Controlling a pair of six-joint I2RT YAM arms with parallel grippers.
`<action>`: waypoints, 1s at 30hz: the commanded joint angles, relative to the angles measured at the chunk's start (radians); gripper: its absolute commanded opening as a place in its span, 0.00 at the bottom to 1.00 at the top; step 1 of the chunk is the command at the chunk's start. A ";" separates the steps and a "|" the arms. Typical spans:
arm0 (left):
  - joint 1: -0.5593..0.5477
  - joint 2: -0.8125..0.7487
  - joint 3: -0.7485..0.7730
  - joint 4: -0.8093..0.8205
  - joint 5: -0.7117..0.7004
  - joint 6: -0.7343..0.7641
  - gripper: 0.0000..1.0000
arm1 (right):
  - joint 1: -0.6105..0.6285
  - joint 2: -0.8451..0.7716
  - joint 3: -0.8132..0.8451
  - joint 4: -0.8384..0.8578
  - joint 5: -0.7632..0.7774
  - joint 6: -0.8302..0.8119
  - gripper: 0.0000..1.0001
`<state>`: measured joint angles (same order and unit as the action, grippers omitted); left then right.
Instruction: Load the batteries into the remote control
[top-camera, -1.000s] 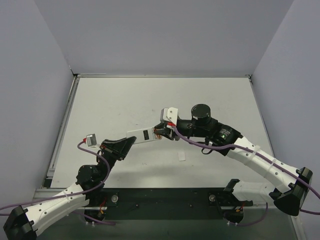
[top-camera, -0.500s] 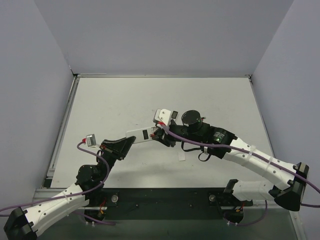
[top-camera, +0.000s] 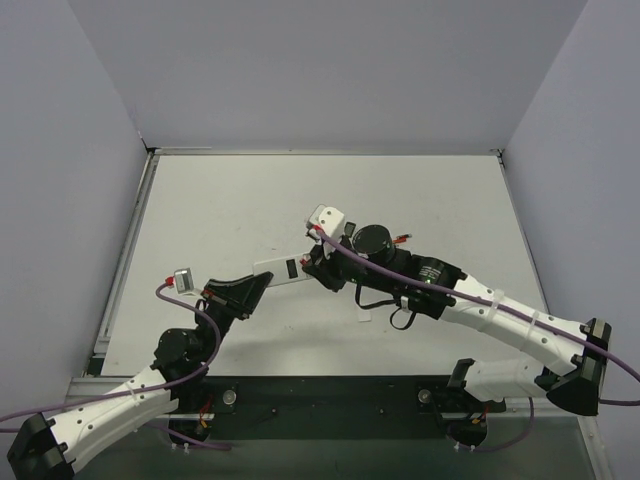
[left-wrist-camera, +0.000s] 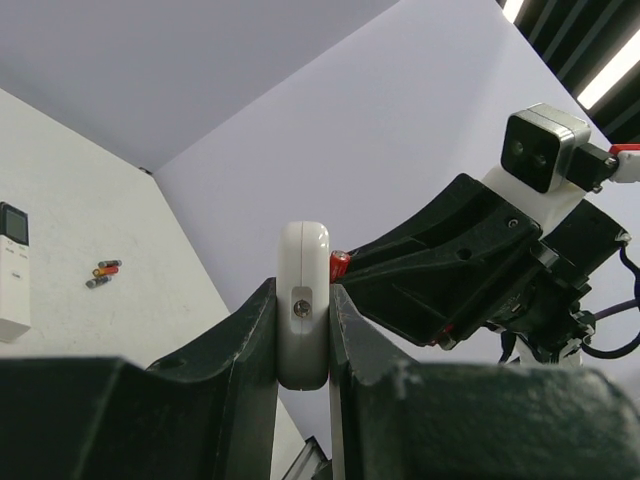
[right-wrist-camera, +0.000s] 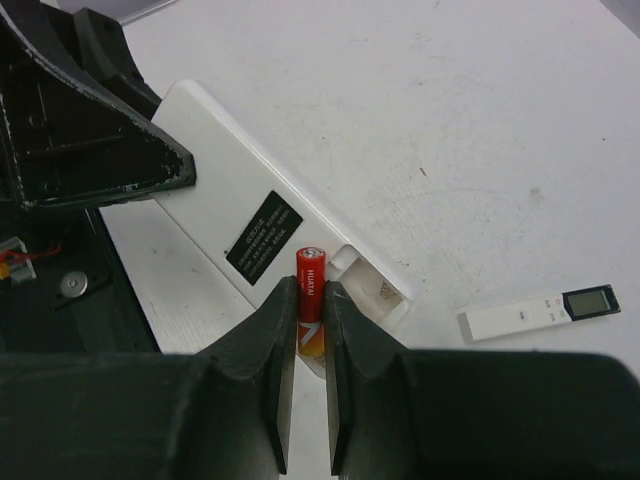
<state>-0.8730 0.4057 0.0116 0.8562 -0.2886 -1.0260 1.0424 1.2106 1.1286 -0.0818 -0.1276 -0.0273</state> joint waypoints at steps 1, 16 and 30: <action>-0.001 -0.024 -0.162 0.112 0.023 -0.014 0.00 | 0.007 -0.058 -0.055 0.138 0.123 0.176 0.00; -0.003 -0.022 -0.160 0.148 0.012 -0.040 0.00 | 0.033 -0.134 -0.283 0.488 0.322 0.380 0.00; -0.001 0.002 -0.162 0.204 -0.003 -0.052 0.00 | 0.146 -0.092 -0.285 0.441 0.485 0.434 0.08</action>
<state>-0.8734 0.4110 0.0116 0.9062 -0.3088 -1.0439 1.1656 1.0973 0.8440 0.3744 0.2905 0.3824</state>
